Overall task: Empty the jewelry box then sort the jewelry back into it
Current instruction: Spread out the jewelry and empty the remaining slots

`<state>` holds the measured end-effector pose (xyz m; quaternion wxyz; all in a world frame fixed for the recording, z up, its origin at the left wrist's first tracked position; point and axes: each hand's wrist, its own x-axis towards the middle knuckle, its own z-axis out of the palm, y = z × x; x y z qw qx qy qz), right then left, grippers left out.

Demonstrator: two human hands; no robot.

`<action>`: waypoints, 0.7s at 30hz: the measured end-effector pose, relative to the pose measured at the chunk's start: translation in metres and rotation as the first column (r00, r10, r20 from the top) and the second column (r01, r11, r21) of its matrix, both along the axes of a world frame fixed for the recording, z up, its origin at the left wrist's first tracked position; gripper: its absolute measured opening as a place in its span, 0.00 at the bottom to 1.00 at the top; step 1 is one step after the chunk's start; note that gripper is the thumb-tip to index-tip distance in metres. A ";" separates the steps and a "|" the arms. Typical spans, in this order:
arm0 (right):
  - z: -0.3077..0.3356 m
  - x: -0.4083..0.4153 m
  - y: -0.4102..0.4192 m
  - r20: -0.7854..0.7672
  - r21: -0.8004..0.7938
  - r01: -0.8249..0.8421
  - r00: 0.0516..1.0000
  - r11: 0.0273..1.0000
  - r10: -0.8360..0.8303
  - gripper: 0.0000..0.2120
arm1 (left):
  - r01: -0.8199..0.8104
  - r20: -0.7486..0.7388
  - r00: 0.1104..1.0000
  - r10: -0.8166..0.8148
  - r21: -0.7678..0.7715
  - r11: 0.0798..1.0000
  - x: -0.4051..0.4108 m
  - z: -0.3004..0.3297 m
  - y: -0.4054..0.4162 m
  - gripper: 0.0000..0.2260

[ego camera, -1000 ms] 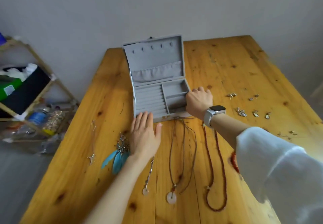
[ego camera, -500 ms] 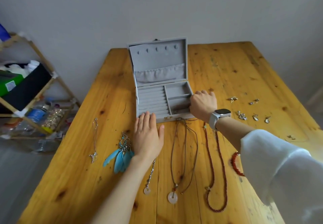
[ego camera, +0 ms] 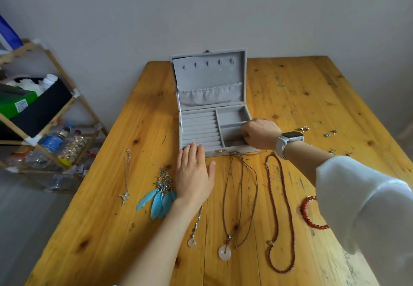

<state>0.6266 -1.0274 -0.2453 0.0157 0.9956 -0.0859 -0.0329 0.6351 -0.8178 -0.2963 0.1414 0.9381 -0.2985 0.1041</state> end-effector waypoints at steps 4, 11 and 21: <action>-0.004 -0.005 -0.009 0.069 0.302 0.031 0.996 0.953 -0.055 0.06 | -0.005 0.005 1.000 0.005 0.004 1.000 0.000 -0.002 -0.001 0.25; 0.007 -0.016 -0.012 0.073 0.317 0.029 0.996 0.948 -0.055 0.06 | -0.012 0.005 1.000 0.012 -0.002 1.000 0.000 -0.003 -0.002 0.26; 0.006 0.003 0.014 0.041 0.051 -0.283 0.959 0.958 0.281 0.14 | -0.022 0.008 1.000 0.022 -0.008 1.000 -0.001 -0.001 -0.001 0.25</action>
